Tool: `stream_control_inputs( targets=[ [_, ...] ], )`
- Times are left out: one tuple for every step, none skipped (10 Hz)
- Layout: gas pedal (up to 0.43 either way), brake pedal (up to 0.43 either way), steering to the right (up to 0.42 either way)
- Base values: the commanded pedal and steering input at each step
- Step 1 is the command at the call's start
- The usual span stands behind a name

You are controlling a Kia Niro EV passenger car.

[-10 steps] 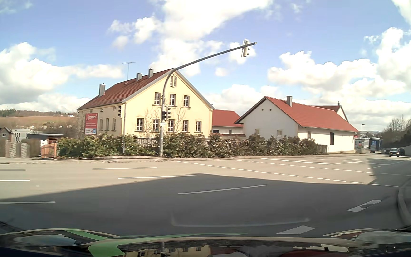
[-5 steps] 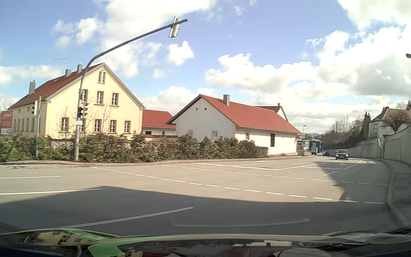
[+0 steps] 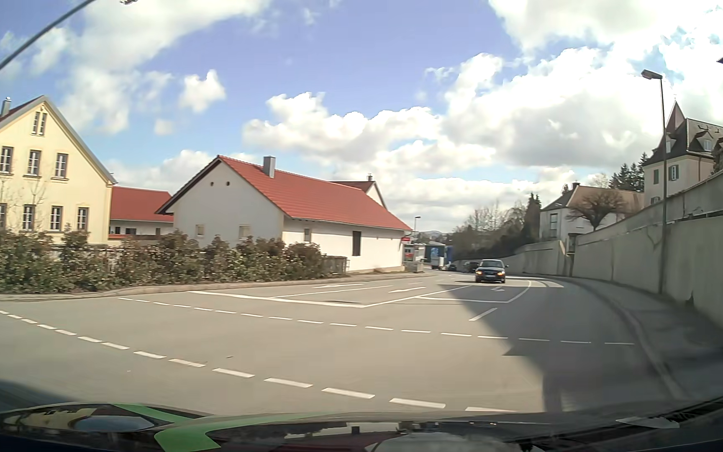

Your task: Follow the waypoints while adhering to traffic rules and regulations

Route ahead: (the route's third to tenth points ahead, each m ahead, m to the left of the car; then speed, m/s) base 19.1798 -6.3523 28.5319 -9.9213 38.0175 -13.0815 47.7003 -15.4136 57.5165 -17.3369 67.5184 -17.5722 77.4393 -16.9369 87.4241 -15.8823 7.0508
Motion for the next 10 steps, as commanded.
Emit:
stream_control_inputs(
  targets=[
    [0.299,0.000,0.300],
    [0.331,0.000,0.287],
    [0.339,0.000,0.265],
    [0.350,0.000,0.243],
    [0.350,0.000,0.213],
    [0.350,0.000,0.176],
    [0.350,0.000,0.142],
    [0.350,0.000,0.104],
    [0.358,0.000,0.070],
    [0.358,0.000,0.050]
  ],
)
